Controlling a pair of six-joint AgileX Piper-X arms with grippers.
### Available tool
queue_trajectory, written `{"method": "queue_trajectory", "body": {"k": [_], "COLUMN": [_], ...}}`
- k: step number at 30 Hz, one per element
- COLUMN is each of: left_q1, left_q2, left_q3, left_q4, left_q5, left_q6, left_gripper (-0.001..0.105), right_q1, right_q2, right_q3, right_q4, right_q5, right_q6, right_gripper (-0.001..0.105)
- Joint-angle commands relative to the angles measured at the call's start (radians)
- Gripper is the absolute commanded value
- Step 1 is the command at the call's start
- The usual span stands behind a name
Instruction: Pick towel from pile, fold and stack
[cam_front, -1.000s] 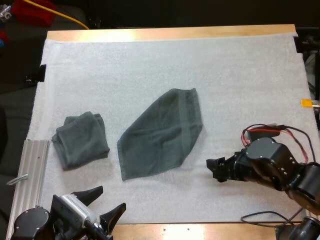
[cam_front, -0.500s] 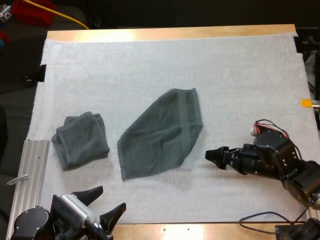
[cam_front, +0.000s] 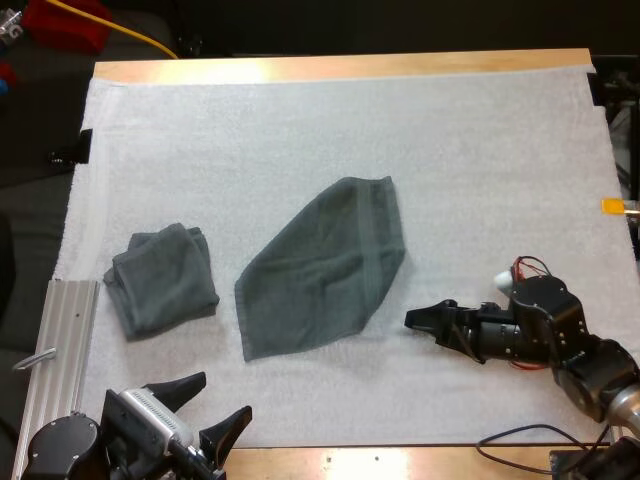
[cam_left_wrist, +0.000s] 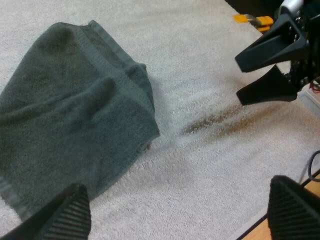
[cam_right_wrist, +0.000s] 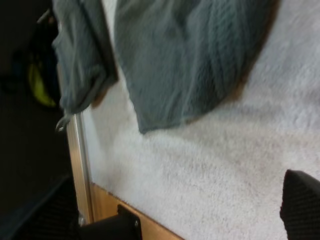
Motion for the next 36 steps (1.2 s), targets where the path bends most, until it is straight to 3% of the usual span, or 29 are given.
{"method": "queue_trajectory", "body": {"k": [1, 13, 24, 36], "left_q1": [-0.004, -0.004, -0.004, -0.004], "left_q2": [0.002, 0.002, 0.002, 0.002], "left_q3": [-0.006, -0.006, -0.006, -0.006], "left_q4": [-0.006, -0.006, -0.006, -0.006], "left_q5": [0.008, 0.008, 0.008, 0.008], "left_q6": [-0.008, -0.008, -0.008, -0.008], "left_gripper": [0.070, 0.070, 0.070, 0.070], "right_q1": [-0.004, -0.004, -0.004, -0.004], "right_q2": [0.011, 0.184, 0.382, 0.524], "right_q3": [-0.001, -0.001, -0.001, -0.026], "right_q4": [-0.024, -0.189, -0.438, -0.551], "right_q5": [-0.027, -0.039, -0.025, -0.018], "right_q6": [0.002, 0.021, 0.139, 0.170], "right_gripper": [0.079, 0.079, 0.079, 0.079]}}
